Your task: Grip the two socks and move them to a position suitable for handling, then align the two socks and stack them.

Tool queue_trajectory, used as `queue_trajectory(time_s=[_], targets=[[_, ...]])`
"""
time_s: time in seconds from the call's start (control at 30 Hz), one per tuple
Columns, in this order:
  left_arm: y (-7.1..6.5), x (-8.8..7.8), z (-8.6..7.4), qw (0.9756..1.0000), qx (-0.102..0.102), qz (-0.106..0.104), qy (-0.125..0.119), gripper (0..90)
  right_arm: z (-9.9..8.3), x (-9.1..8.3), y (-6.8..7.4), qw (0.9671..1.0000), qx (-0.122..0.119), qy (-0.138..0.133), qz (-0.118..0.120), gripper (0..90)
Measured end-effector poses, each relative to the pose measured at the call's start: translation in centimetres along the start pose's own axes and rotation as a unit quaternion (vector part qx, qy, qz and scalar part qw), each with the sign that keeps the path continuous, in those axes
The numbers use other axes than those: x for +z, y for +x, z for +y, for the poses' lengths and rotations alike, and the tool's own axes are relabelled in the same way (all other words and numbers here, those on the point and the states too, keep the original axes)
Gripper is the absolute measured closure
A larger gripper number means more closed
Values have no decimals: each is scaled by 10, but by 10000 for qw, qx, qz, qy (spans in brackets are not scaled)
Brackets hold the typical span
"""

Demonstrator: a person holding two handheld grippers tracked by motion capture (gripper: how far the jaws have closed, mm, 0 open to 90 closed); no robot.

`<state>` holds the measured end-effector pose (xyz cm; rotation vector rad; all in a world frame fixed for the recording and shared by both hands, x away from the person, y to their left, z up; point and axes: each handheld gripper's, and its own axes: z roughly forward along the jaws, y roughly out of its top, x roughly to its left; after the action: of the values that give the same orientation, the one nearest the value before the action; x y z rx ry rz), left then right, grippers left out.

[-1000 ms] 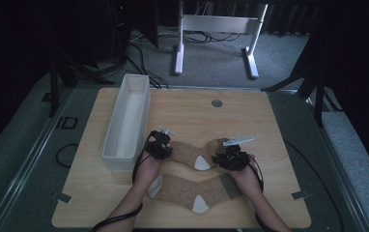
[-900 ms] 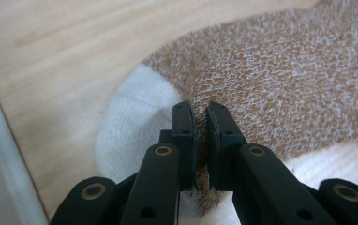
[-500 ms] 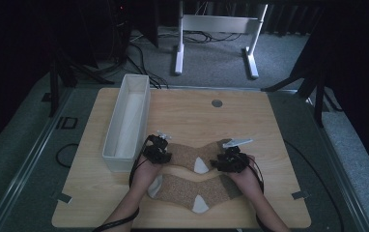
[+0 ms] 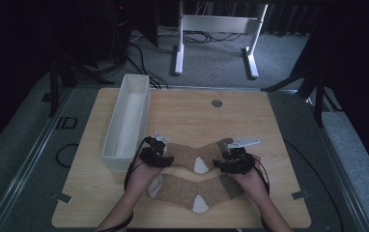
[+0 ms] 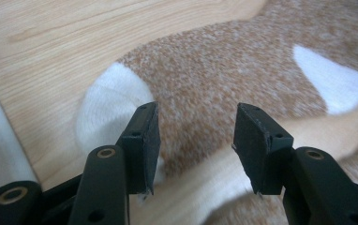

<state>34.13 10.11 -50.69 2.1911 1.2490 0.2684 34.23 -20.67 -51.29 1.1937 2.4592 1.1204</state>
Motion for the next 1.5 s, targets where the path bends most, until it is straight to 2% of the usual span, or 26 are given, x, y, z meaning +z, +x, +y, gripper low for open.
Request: queue_trajectory(time_s=[0.13,0.3,0.57,0.8,0.83,1.03,1.13,1.2,1.27,1.33,1.4,1.5], targets=[[0,-12,-7,9999,16,-148,-39,499,-4,-6,3,10000,-42,-21,68,431],[-5,-25,-18,9994,180,-285,-40,437,-9,-14,10,9998,-74,-114,155,410],[-10,-39,-34,9990,244,-325,-161,359,-16,-24,18,9995,-115,-213,212,395],[-15,-52,-54,9987,289,-371,-208,350,-28,-36,25,9993,-208,-221,196,383],[-18,-52,-61,9986,308,-401,-185,350,-30,-38,26,9994,-227,-207,179,381],[-28,-50,-77,9983,379,-412,-172,350,-46,-47,31,9994,-298,-182,71,381],[-30,-47,-82,9982,385,-443,-150,350,-54,-48,29,9996,-251,-159,33,380],[-33,-43,-85,9982,447,-372,-135,350,-59,-47,29,9996,-267,-115,-38,376],[-32,-39,-87,9980,469,-389,-138,350,-64,-46,29,9994,-314,-42,-119,372],[-32,-35,-89,9982,479,-332,-103,350,-68,-43,30,9988,-387,73,-293,371],[-31,-30,-91,9982,492,-343,-36,354,-72,-40,29,9987,-372,133,-313,370],[-33,-24,-94,9979,621,-198,-65,390,-76,-36,29,9983,-390,215,-365,376]])
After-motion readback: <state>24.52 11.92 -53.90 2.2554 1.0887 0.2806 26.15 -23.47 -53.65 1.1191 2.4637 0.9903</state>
